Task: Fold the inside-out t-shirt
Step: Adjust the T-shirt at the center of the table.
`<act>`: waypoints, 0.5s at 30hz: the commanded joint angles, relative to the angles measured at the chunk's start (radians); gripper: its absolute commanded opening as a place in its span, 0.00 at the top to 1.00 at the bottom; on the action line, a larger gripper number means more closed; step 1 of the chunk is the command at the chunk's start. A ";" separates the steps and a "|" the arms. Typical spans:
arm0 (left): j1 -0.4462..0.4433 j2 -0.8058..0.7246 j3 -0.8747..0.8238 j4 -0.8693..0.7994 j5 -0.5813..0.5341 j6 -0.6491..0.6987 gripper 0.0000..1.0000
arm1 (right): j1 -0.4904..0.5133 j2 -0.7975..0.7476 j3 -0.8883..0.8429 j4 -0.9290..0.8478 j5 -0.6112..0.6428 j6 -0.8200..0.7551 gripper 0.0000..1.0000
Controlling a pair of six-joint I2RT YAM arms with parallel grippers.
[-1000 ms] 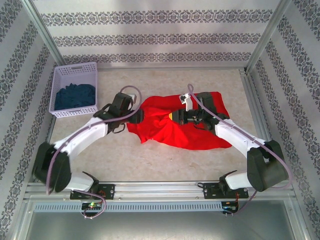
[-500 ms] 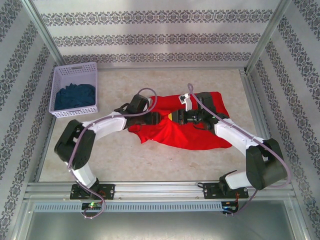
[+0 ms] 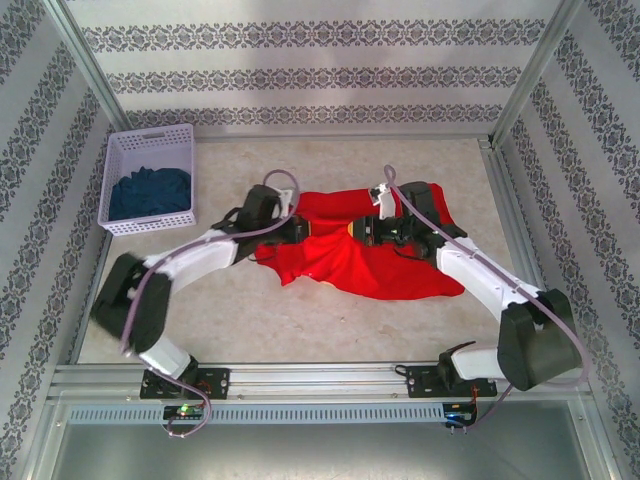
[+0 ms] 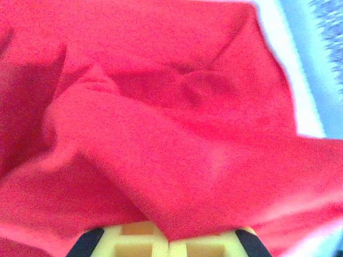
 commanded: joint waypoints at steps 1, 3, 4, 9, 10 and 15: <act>0.027 -0.162 -0.083 0.155 0.090 0.061 1.00 | 0.013 -0.041 0.034 -0.098 0.123 -0.001 0.99; 0.031 -0.213 -0.116 0.182 0.109 0.078 1.00 | 0.057 -0.054 0.029 -0.095 0.171 -0.060 0.96; 0.030 -0.227 -0.127 0.198 0.125 0.091 1.00 | 0.085 -0.059 0.029 -0.101 0.212 -0.092 0.93; 0.031 -0.259 -0.125 0.180 0.172 0.147 1.00 | 0.199 -0.099 0.071 -0.189 0.457 -0.290 0.73; 0.030 -0.259 -0.120 0.169 0.177 0.152 1.00 | 0.237 -0.114 0.071 -0.189 0.504 -0.346 0.67; 0.031 -0.262 -0.109 0.146 0.199 0.158 1.00 | 0.335 -0.123 0.065 -0.139 0.533 -0.494 0.51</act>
